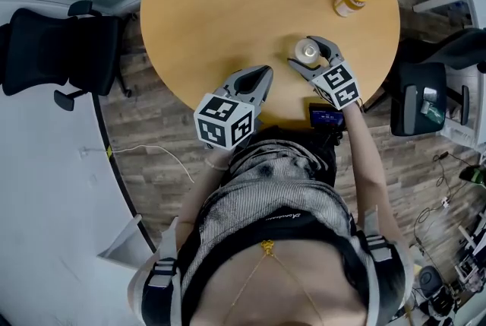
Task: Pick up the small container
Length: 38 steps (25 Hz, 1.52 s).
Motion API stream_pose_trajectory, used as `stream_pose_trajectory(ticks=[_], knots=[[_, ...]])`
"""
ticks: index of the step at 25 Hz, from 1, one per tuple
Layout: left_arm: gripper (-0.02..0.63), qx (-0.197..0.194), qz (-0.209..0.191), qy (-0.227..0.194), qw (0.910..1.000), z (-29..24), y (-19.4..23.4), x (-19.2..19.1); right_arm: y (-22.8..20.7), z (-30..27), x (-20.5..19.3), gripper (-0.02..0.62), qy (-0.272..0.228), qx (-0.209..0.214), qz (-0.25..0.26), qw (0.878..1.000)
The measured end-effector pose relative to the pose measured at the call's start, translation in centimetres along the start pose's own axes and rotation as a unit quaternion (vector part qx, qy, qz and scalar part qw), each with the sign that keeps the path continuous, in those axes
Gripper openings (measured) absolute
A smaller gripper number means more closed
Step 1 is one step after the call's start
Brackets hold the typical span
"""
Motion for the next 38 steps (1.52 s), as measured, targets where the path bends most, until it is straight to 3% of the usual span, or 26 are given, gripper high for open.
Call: stream_pose_trajectory(ticks=[38], knots=[[0.021, -0.002, -0.013, 0.015, 0.9998, 0.1, -0.8, -0.9, 4.4, 8.9, 11.8, 0.337, -0.058, -0.012, 0.002, 0.998]])
Point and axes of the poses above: the fingertips, and each gripper's own axes: z backward along the fingers, y to its left, x out of its top, the point moved 5 cm from there along z, backward along the fingers, and after that the axes turned 5 degrees about -z, right-handed, at the moved point
